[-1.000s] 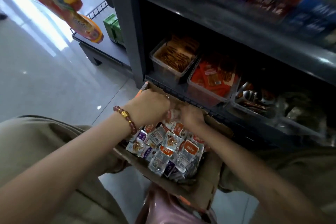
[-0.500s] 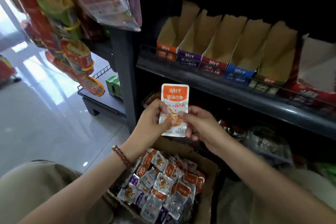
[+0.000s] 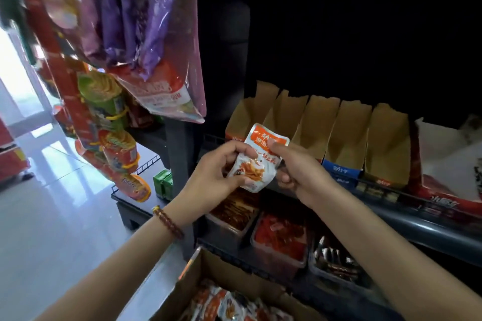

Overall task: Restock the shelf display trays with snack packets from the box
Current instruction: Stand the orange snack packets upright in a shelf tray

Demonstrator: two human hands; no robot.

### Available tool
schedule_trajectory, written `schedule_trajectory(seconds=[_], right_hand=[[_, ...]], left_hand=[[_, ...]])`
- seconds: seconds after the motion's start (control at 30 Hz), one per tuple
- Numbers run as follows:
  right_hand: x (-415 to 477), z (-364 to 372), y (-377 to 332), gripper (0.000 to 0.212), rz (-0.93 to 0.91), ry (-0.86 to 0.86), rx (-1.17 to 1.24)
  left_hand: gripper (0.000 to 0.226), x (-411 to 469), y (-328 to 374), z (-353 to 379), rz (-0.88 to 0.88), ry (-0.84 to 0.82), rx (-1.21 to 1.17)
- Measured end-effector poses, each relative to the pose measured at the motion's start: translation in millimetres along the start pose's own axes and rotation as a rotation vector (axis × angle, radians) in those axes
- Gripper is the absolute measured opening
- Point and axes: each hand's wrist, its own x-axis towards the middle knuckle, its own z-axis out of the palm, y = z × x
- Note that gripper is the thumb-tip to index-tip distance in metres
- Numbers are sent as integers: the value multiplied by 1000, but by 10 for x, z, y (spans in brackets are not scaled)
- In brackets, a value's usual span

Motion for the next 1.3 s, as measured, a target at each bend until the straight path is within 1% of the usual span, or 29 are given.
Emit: schedule_trajectory(seconds=[0.07,0.13,0.17,0.3,0.33,0.37,0.43,0.47,0.5,0.53,0.6,0.63,0.7,0.8,0.9,1.0,1.13,1.17,1.2,1.27,1.3], right_hand=[[73,-8,-38,16,-60,32,-24],[119,-37,-81,16,-124,69,-88],[142,-58,-95,16,-138,78,-104],[204,-114,-124,18,-109,88,-52],[221,-122,-131,18,-129,103,-60],[242,-129,-141,19,-179,129,-100],[293,-140,-171,16,-356,206,-251],[323,-140,-187,14,-460,244,-322],[358,-146,-194,12,-550,275,-367],[389,-156,-192,11,-617,292,-380],[458,-204,-164,12,-713,308,-367],[491,-235,-149,13,-751,303,-353],[557,-296,-110,13,-801,281,-325],[652,-339,-63,17,-836,263,-313],[791,-321,-64,17,-860,275,-301],[1007,-223,-114,15,-878,300,-281],[1334,-74,-151,13,-773,299,-146],[1423,-56,-152,12,-745,313,-149],[1509,-43,-153,16,-718,334,-179],[1650,-31,-148,26,-676,380,-278],[1702,-35,-137,27,-676,404,-339]], left_hand=[[37,41,-26,12,21,28,-43],[24,70,-59,47,49,41,-108],[23,89,-85,68,64,49,-133],[51,220,-200,124,27,49,-303],[54,260,-232,133,17,39,-310],[55,301,-247,148,14,19,-310],[55,397,-324,177,-6,-10,-266],[58,444,-396,194,-8,-15,-210],[61,490,-507,204,6,-13,-97],[64,532,-653,208,30,25,76],[70,584,-957,203,101,190,442],[71,597,-1068,197,117,264,548],[67,620,-1161,170,119,335,645],[58,708,-1215,125,136,292,753],[55,797,-1213,119,110,247,725],[46,828,-1276,184,137,258,713],[28,816,-1340,193,230,305,702],[26,820,-1345,177,250,313,708],[26,831,-1348,159,259,313,711],[29,852,-1348,129,253,292,710],[30,858,-1350,114,248,278,704]])
